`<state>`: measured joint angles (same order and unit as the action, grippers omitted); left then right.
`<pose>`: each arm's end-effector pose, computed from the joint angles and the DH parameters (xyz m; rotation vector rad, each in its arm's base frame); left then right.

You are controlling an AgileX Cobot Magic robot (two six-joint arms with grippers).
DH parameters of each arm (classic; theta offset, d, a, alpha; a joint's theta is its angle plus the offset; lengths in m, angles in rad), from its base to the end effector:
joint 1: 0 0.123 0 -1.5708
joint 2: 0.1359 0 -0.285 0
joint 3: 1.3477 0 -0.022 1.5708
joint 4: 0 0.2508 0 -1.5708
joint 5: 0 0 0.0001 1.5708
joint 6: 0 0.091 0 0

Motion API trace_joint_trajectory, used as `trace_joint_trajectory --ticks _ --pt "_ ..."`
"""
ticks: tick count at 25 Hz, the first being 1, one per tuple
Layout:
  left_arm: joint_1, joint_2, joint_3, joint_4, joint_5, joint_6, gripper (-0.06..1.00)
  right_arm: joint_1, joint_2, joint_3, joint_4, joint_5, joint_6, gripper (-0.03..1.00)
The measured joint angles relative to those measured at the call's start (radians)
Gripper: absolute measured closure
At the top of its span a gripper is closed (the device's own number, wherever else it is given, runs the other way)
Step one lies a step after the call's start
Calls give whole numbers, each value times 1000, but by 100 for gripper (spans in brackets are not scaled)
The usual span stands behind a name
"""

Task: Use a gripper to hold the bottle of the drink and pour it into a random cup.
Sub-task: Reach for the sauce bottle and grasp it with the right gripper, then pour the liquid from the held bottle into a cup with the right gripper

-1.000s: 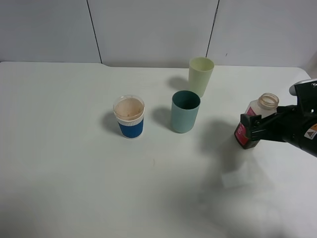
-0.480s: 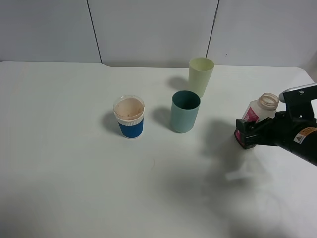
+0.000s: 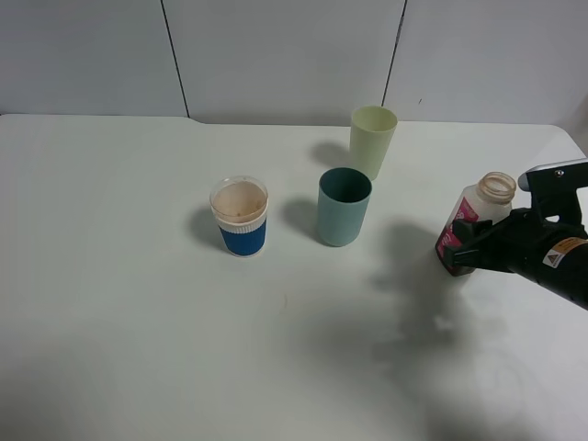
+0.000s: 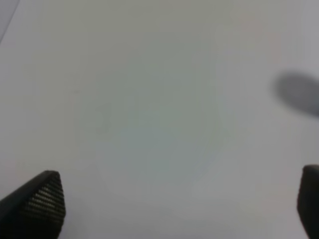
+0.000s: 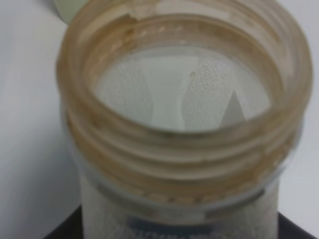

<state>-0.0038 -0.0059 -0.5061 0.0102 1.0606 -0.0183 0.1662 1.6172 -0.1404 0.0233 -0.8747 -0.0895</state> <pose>-0.0065 0.0008 0.2790 -0.0153 2.0321 -0.0017 0.1952 0.0311 0.1156 -0.2397 2.0721 0.0371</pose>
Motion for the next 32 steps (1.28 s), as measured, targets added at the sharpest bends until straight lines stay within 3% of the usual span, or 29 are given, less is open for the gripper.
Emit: trace_joint_trajectory --ticks 15,32 --pt "0 0 0 0 0 0 2 8 -19 -7 4 42 38 59" --pt "0 0 0 0 0 0 2 12 -324 -207 -3 513 159 59"
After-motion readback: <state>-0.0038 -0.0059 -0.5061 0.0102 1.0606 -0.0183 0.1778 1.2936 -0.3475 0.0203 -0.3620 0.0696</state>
